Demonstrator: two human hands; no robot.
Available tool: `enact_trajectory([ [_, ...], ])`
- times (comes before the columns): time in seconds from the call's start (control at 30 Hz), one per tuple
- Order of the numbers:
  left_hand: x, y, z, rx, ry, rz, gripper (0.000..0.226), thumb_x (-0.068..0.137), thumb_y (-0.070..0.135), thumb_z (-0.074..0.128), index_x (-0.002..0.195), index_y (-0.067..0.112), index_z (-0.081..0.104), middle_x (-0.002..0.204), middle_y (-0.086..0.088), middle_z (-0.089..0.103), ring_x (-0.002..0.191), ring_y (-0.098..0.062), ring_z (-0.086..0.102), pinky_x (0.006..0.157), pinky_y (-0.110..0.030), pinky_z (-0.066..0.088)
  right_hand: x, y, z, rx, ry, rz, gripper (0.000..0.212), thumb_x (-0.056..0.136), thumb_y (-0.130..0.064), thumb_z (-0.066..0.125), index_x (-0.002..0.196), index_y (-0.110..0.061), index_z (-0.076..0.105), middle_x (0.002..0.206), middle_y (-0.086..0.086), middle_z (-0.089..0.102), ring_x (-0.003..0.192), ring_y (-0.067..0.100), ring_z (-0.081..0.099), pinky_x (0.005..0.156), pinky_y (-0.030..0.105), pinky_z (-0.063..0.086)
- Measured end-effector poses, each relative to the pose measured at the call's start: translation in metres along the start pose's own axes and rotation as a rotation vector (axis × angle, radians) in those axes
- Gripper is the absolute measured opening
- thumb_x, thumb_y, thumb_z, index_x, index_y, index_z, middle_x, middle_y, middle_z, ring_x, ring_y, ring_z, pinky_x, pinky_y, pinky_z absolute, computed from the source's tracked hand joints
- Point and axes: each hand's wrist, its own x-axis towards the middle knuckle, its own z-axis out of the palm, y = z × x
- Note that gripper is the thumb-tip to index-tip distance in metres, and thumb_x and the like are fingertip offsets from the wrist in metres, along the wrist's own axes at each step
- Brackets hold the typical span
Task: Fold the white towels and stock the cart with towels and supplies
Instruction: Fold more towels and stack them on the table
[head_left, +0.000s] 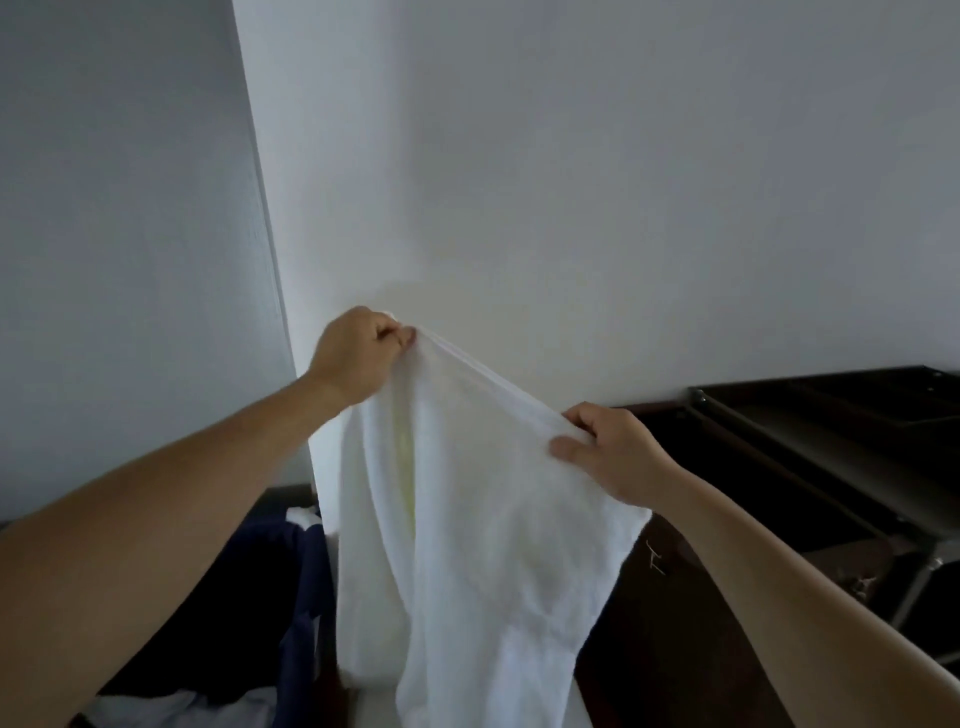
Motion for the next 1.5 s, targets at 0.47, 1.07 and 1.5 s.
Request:
enact_trajectory([
  [0.47,-0.007,-0.049,0.022,0.017,-0.003,-0.220,0.035,0.101,0.029,0.053,0.087,0.004,0.073,0.075,-0.011,0.067,0.074,-0.026,0.059,0.065,-0.032,0.040,-0.030,0.036,0.005,-0.108,-0.098,-0.100,0.012,0.090,-0.028,0.071,0.087,-0.036,0.063,0.082,-0.010,0.065,0.078,0.008,0.062,0.067,0.016,0.045],
  [1.07,-0.020,-0.089,0.017,0.121,-0.049,-0.362,0.036,0.101,0.030,0.053,0.088,0.002,0.073,0.082,-0.013,0.068,0.080,-0.030,0.060,0.071,-0.035,0.043,-0.028,0.060,0.001,-0.786,-0.250,-0.417,0.052,0.096,-0.056,0.029,0.111,-0.024,0.067,0.115,-0.012,0.064,0.101,0.008,0.059,0.093,0.027,0.048],
  [1.5,-0.015,-0.082,0.018,0.092,-0.082,-0.291,0.036,0.100,0.034,0.055,0.075,0.012,0.069,0.070,-0.009,0.064,0.068,-0.021,0.057,0.059,-0.030,0.037,-0.025,0.063,-0.020,0.091,0.327,0.075,0.009,0.090,-0.029,0.072,0.081,-0.031,0.072,0.076,-0.002,0.072,0.069,0.017,0.067,0.068,0.034,0.057],
])
